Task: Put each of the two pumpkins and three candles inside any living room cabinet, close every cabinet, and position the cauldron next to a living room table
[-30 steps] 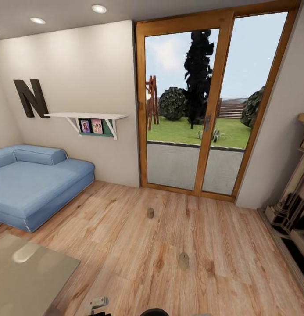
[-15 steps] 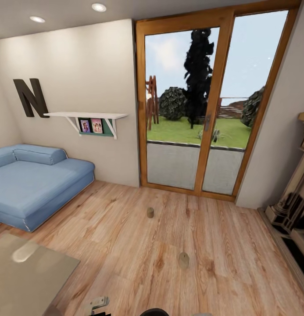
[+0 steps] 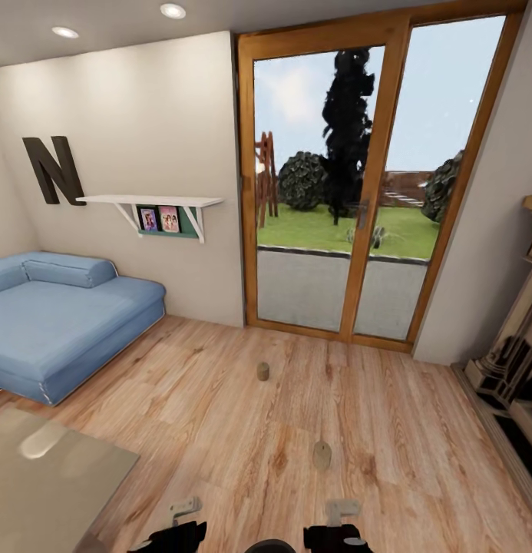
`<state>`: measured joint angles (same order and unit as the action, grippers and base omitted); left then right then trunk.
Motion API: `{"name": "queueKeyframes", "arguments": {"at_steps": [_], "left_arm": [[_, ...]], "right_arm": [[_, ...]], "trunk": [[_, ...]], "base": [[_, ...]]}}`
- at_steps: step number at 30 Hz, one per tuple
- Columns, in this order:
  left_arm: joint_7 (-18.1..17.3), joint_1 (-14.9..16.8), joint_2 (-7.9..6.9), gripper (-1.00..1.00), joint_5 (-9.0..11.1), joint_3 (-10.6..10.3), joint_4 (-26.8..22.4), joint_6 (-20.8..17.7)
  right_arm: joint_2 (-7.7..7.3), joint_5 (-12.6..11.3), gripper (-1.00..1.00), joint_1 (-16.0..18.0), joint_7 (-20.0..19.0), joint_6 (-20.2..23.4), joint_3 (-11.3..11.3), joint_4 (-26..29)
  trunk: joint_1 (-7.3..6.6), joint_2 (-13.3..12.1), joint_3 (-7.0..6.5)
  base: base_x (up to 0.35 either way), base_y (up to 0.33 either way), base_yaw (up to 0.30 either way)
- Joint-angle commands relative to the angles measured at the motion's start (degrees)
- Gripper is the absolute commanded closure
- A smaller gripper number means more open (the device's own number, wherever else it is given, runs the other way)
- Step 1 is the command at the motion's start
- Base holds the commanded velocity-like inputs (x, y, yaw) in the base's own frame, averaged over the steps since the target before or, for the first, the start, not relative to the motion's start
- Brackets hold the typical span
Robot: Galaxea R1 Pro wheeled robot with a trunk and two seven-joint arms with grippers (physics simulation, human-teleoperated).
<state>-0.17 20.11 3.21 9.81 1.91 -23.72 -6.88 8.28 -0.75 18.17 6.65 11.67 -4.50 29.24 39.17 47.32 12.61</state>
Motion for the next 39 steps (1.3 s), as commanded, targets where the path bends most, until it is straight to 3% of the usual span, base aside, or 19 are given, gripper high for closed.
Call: {"name": "queueKeyframes", "arguments": {"at_steps": [1,33,39], "left_arm": [[-0.01,-0.01,0.04,-1.00,0.49,0.23,-0.44,-0.40],[0.59,-0.07,0.08,-1.00,1.05,0.37,-0.08,-0.42],[0.68,-0.07,0.10,-1.00,1.08,0.34,-0.09,-0.34]], "right_arm": [[-0.03,-0.20,-1.00,0.18,0.43,0.42,-0.35,0.05],[0.07,-0.31,-1.00,0.46,0.29,-1.49,-0.55,-0.50],[0.07,-0.31,-1.00,0.46,0.21,-4.18,-0.59,-2.04]], "trunk": [[0.01,0.06,0.08],[6.60,12.09,5.47],[7.92,14.50,6.55]], "base": [[0.000,0.000,0.000],[0.000,0.000,0.000],[0.000,0.000,0.000]]}}
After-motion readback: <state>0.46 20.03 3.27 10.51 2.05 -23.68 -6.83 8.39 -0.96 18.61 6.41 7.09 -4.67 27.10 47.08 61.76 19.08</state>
